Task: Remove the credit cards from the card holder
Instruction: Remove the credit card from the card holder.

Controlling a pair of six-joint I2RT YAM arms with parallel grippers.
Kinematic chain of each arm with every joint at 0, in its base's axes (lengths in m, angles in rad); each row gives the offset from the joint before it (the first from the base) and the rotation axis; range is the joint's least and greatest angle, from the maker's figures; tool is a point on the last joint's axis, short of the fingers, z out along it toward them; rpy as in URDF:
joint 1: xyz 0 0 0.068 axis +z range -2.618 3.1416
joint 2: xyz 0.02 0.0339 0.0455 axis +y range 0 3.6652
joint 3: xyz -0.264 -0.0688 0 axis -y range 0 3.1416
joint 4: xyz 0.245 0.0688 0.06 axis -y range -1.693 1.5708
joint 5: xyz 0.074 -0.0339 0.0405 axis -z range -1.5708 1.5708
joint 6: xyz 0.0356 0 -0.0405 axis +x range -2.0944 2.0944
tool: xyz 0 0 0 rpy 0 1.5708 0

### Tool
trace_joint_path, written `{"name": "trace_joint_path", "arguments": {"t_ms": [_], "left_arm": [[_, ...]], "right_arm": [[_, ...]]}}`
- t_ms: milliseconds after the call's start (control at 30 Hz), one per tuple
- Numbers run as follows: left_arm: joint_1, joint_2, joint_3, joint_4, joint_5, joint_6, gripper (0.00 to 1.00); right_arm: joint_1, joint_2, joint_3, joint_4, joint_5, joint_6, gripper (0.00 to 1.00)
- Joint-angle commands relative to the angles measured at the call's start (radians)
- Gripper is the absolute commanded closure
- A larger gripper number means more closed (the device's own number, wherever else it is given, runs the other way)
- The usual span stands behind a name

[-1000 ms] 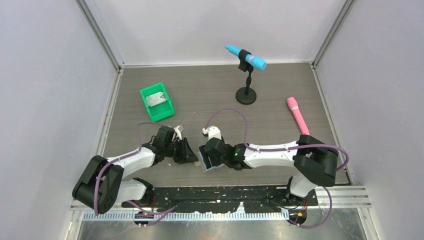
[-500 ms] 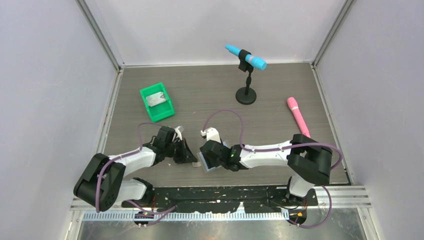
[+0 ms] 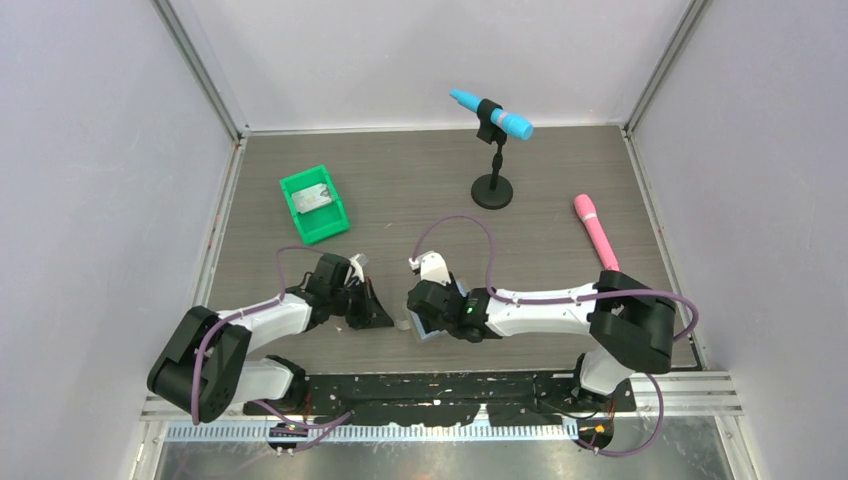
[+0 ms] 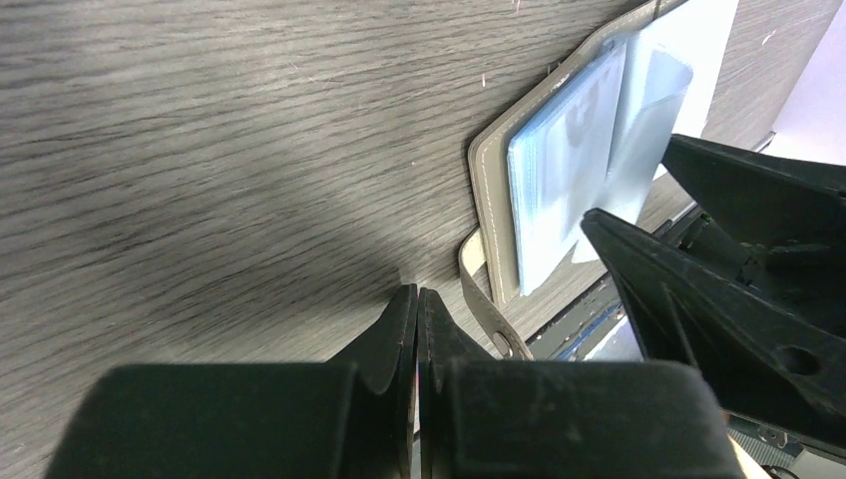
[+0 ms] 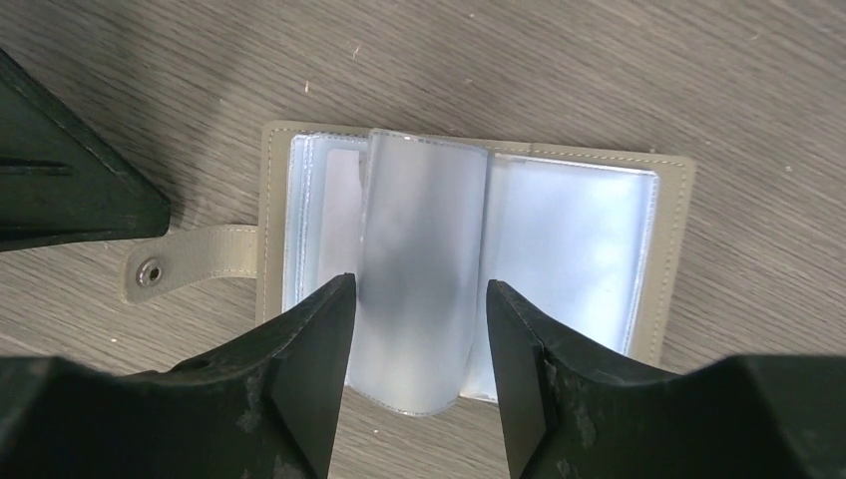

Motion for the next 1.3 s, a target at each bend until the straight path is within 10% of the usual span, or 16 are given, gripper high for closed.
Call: {"name": "trace_joint_path", "arguments": {"t_ms": [0,667,1267], "left_arm": [[-0.003,0.006,0.016,-0.006,-0.004,0.015,1.0],[-0.006,-0.082,0.035,-0.07,-0.019,0.012,0.91],[-0.133,-0.151,0.146,-0.205,-0.146,0.024,0.68]], "right_arm": [[0.005,-0.066,0.017,-0.033,0.076,0.021,0.42],[-0.021,-0.212,-0.066,-0.125,0.193,0.058,0.41],[-0.118,-0.363,-0.099,-0.033,-0.034,-0.034,0.43]]}}
